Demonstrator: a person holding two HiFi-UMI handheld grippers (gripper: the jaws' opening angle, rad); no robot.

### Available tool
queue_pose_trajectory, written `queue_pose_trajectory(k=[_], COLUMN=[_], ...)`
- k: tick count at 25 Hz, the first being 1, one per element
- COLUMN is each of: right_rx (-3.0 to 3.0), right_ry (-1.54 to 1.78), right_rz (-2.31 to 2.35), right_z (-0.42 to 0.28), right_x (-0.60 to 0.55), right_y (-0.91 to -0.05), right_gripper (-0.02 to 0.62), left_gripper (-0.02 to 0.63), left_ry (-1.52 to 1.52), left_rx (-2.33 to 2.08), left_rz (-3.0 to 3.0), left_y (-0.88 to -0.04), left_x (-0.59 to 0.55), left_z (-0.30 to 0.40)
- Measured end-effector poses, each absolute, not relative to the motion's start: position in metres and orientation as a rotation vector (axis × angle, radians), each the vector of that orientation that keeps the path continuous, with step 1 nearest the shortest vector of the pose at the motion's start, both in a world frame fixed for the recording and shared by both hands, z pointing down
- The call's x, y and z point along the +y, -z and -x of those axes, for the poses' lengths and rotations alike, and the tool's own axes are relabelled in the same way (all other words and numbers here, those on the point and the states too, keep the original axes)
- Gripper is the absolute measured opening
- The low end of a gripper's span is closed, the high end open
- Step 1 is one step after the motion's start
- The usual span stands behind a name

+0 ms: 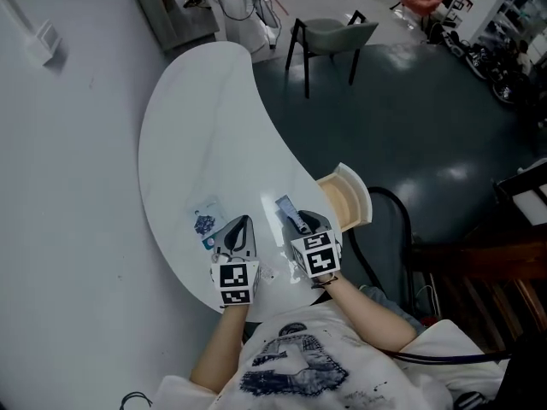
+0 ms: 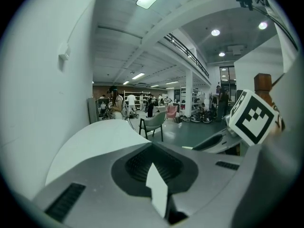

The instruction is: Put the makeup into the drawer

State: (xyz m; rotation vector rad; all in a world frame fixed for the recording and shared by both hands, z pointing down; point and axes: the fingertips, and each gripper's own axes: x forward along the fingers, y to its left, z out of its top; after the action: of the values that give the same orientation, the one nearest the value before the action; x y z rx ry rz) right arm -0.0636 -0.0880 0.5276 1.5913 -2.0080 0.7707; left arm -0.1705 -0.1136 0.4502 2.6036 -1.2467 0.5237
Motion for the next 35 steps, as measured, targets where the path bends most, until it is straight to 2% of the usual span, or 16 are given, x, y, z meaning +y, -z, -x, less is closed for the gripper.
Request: queue_pose_trajectory(k=[13,35], right_rx=[-2.01,-1.989], right_ry=[-0.764,-0.854], right_rz=[-1.655,-1.585], right_z=[0.002,-0.128], right_x=[-0.084,-0.087], right_y=[-0.514,-0.551], right_gripper=[0.137,0.138], left_gripper=[0.046,0.046], left_ry=[-0.542,-0.632], left_rx=[-1.197,-1.208], left_rz=[-2.654,-2.576], left_y=[-0.446,-0.483], left_x=[-0.112,-0.123], left_z=[0.114,-0.006])
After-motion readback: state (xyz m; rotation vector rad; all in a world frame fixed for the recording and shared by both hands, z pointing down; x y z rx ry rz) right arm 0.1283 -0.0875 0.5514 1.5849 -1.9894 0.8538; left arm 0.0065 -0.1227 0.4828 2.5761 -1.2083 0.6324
